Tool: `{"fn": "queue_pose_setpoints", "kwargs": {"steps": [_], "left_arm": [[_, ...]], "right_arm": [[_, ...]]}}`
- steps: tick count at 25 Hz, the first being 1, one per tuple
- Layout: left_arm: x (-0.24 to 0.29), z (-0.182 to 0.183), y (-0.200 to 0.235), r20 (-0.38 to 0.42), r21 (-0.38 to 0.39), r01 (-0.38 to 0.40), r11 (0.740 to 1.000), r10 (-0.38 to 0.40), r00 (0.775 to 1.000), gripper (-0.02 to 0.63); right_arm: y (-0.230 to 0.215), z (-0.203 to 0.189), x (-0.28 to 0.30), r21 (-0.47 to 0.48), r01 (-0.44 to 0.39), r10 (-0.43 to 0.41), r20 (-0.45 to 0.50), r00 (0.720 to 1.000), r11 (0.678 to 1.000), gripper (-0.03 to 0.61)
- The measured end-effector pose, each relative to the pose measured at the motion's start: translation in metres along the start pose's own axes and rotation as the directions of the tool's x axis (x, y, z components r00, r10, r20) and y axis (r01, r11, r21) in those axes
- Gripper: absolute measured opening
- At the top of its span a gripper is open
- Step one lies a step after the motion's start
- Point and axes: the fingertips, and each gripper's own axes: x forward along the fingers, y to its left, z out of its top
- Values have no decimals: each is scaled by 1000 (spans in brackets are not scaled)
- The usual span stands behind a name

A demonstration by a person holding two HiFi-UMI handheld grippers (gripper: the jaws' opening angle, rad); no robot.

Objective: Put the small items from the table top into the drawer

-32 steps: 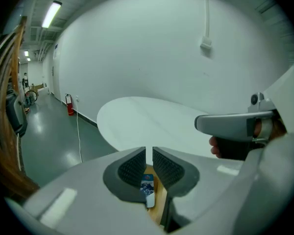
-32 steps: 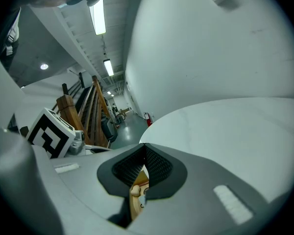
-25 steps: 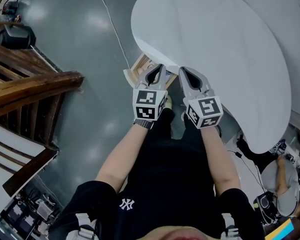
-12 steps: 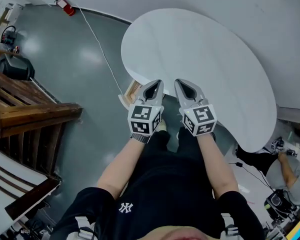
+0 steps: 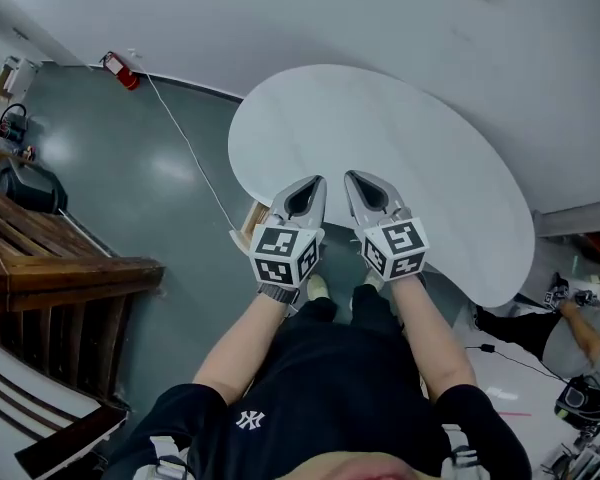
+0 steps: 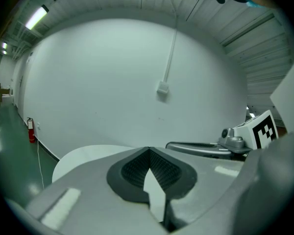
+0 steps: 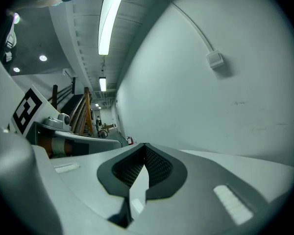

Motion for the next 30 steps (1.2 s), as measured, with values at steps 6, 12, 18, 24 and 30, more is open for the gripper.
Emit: {"fn": "queue_pose_setpoints", "kwargs": {"steps": [6, 12, 18, 24, 30], "left_arm": [[3, 32, -34, 45, 25, 75, 997, -76, 996, 2], [9, 58, -55, 78, 47, 109, 993, -113, 991, 2], [11, 78, -66, 105, 68, 125, 990, -131, 986, 2], [16, 89, -68, 125, 80, 125, 989, -135, 983, 2], [23, 89, -73, 122, 82, 135, 987, -144, 982, 2]], "right_arm": [[-13, 36, -20, -29, 46, -44, 56, 997, 999, 21], [-26, 63, -33, -42, 71, -67, 100, 993, 997, 21], [-33, 81, -38, -53, 76, -69, 123, 990, 996, 21], [-37, 90, -39, -70, 79, -69, 131, 989, 994, 20], [-43, 91, -41, -69, 87, -77, 133, 988, 994, 20]]}}
